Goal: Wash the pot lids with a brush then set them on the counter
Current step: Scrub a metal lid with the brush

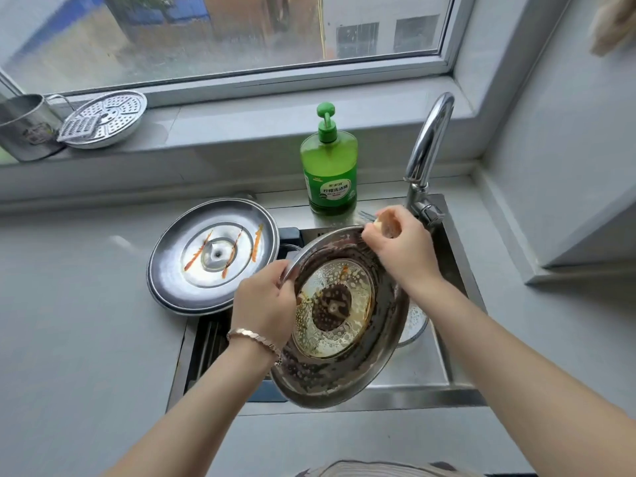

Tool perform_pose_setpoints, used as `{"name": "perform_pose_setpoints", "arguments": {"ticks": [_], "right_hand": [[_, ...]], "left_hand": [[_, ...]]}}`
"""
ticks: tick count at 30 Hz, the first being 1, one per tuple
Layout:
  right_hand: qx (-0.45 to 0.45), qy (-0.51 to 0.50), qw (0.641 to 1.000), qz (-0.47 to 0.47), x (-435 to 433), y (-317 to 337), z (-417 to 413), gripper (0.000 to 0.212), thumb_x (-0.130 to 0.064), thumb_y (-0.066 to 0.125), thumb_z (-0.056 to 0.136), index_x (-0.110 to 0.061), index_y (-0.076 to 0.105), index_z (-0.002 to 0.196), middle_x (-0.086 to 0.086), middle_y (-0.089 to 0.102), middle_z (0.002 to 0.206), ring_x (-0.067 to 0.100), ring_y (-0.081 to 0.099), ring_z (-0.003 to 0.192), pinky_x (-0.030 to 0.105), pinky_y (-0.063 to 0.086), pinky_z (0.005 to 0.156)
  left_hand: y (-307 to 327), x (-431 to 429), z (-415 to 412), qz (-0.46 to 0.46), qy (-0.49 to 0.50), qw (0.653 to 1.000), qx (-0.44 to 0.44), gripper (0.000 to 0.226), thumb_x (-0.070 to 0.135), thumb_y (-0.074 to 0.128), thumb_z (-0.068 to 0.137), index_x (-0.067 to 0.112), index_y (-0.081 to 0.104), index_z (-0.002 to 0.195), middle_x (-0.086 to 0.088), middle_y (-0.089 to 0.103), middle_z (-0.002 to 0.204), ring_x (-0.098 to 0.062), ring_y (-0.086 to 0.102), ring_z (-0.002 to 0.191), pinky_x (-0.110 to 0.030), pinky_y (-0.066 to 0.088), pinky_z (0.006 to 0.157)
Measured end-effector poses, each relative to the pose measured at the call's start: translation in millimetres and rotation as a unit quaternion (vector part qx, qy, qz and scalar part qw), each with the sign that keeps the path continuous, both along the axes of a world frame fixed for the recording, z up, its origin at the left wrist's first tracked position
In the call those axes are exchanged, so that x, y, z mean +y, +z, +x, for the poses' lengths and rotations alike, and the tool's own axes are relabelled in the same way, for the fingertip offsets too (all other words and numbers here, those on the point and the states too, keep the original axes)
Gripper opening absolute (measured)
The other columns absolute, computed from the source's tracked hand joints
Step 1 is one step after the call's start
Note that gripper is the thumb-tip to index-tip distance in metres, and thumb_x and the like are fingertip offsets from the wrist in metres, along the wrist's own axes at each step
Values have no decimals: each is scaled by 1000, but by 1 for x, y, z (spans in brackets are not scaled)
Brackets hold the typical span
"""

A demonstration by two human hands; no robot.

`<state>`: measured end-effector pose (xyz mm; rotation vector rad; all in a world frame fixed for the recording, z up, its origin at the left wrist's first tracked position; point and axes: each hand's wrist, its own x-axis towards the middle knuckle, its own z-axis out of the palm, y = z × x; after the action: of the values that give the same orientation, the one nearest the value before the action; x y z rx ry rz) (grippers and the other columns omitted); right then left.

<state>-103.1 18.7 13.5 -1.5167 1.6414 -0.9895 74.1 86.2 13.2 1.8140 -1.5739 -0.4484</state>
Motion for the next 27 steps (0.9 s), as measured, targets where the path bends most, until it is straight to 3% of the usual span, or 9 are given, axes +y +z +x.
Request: {"name": "perform_pose_setpoints", "arguments": {"ticks": [3, 6, 9, 11, 13, 19, 21, 23, 27], "right_hand": [[49, 109, 989, -82, 18, 11, 24, 18, -37, 65, 80, -25, 56, 90, -17, 53, 74, 3, 51, 69, 22, 43, 59], [65, 175, 972, -145, 24, 16, 30, 25, -46, 65, 79, -27, 59, 93, -21, 54, 74, -3, 51, 66, 14, 42, 56], [-21, 98, 993, -66, 9, 4, 1, 17, -40, 64, 83, -25, 57, 85, -15, 54, 70, -3, 48, 60, 16, 43, 56], [-57, 16, 998, 8, 1, -13, -23, 25, -40, 63, 84, -15, 58, 81, -7, 52, 68, 3, 47, 62, 19, 39, 58], [-70, -22, 996, 52, 0, -25, -33, 35, -42, 62, 85, -7, 59, 85, 1, 55, 74, 12, 51, 70, 25, 39, 63], [-17, 93, 994, -49, 10, 1, -10, 16, -39, 67, 81, -28, 55, 86, -17, 51, 65, -4, 47, 59, 11, 37, 56], [-13, 74, 996, -45, 6, -3, -18, 18, -37, 68, 80, -27, 57, 89, -17, 53, 69, -3, 48, 63, 15, 38, 58], [-22, 25, 999, -12, 4, -18, -35, 17, -32, 69, 81, -23, 57, 88, -13, 55, 72, 5, 50, 67, 20, 38, 58], [-23, -19, 999, 34, 13, -35, -50, 18, -32, 71, 79, -23, 61, 91, -10, 58, 76, 11, 54, 72, 22, 40, 59]], "left_hand": [[-2, -2, -8, 8, -20, 999, -39, 24, 19, 40, 74, 5, 56, 64, -5, 49, 49, -26, 44, 50, -30, 27, 47], [0, -3, -10, -22, -30, 999, -7, 20, 15, 42, 74, 10, 59, 65, 1, 48, 47, -14, 40, 45, -19, 27, 45], [0, 3, -5, -44, -30, 998, 24, 24, 7, 44, 76, 15, 54, 56, 4, 43, 43, -15, 39, 47, -18, 28, 44], [0, 7, 0, -58, -8, 997, 43, 33, 7, 44, 76, 26, 41, 49, 6, 33, 40, -13, 35, 47, -19, 24, 43], [0, 9, 3, -67, 9, 997, 45, 32, 7, 46, 75, 27, 44, 51, 6, 34, 40, -16, 35, 48, -22, 24, 44], [-1, 9, -6, -42, -23, 997, 55, 31, 2, 49, 81, 1, 50, 50, 1, 37, 39, -12, 33, 43, -18, 21, 40], [0, 10, -6, -38, 3, 996, 86, 41, -5, 52, 84, 8, 45, 46, 7, 35, 37, -9, 32, 42, -15, 21, 40], [-1, 10, -3, -29, 62, 988, 142, 39, -2, 56, 85, 12, 53, 49, 10, 40, 37, -7, 33, 41, -13, 22, 40], [-5, 7, 6, -20, 132, 976, 172, 35, 7, 59, 87, 8, 55, 52, 9, 35, 37, -7, 25, 42, -22, 23, 42]]}}
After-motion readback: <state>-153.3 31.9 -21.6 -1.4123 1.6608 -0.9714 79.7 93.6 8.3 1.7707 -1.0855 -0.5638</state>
